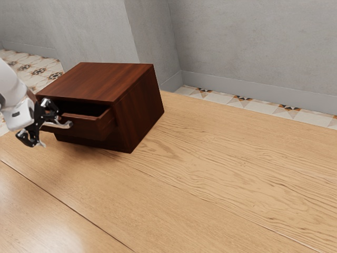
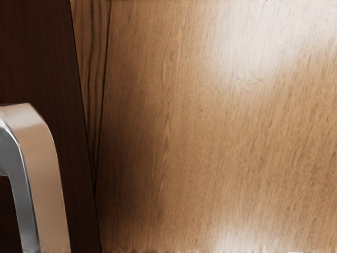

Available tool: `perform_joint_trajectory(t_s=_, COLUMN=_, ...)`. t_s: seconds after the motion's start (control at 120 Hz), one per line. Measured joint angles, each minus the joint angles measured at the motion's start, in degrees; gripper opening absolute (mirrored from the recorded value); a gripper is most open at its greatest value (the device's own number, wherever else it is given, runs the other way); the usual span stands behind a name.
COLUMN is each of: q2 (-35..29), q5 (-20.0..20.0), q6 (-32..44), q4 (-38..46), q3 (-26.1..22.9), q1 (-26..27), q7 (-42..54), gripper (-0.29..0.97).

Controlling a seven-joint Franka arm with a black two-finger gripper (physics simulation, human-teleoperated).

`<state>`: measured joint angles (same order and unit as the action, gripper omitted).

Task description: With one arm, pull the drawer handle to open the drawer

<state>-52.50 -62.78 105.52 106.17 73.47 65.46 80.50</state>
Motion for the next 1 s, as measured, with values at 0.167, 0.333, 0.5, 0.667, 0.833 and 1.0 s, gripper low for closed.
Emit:
perform_joint_trajectory(t_s=0.167, q2=-0.2, q5=0.7, q6=0.2, q4=3.9, q3=-3.2, q1=-4.9, q7=-0.5, gripper=0.54)
perform_joint_trajectory(t_s=0.333, q2=-0.3, q5=1.5, q6=0.8, q4=7.5, q3=-5.7, q1=-9.0, q7=-0.9, gripper=0.56)
perform_joint_trajectory(t_s=0.5, q2=-0.6, q5=2.1, q6=1.5, q4=10.8, q3=-7.9, q1=-13.2, q7=-1.5, gripper=0.57)
perform_joint_trajectory(t_s=0.667, q2=-0.8, q5=3.0, q6=2.1, q4=13.7, q3=-10.5, q1=-17.1, q7=-2.0, gripper=0.53)
perform_joint_trajectory(t_s=0.833, q2=-1.8, q5=3.4, q6=2.5, q4=16.8, q3=-13.2, q1=-21.0, q7=-2.6, gripper=0.52)
perform_joint_trajectory(t_s=1.0, q2=-2.2, q5=3.9, q6=2.7, q4=17.8, q3=-14.7, q1=-23.2, q7=-3.1, gripper=0.56)
